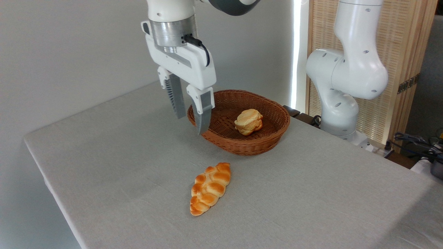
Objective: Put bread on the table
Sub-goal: 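Move the gripper over the basket and lower it onto the round bun, then close the gripper fingers on the round bun inside the basket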
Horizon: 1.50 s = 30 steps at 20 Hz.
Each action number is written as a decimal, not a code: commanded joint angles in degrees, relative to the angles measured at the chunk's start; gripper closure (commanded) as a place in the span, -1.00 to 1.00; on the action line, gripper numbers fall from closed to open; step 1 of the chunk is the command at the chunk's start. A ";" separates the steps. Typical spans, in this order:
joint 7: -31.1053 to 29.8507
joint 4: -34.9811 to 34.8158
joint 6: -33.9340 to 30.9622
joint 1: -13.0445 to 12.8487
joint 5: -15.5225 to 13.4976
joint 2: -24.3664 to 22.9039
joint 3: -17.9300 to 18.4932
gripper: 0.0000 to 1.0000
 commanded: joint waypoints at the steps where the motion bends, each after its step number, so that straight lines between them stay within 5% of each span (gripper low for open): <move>1: 0.78 -10.50 -0.21 -3.29 -0.93 -7.96 0.29 -1.00; 7: 1.22 -16.41 -3.63 -10.41 -0.84 -10.26 0.29 -1.00; 14: 1.40 -20.27 -6.88 -14.90 -0.31 -10.26 0.21 -1.00; 30: 10.01 -24.67 -8.21 -14.55 1.44 -9.73 -3.31 -1.00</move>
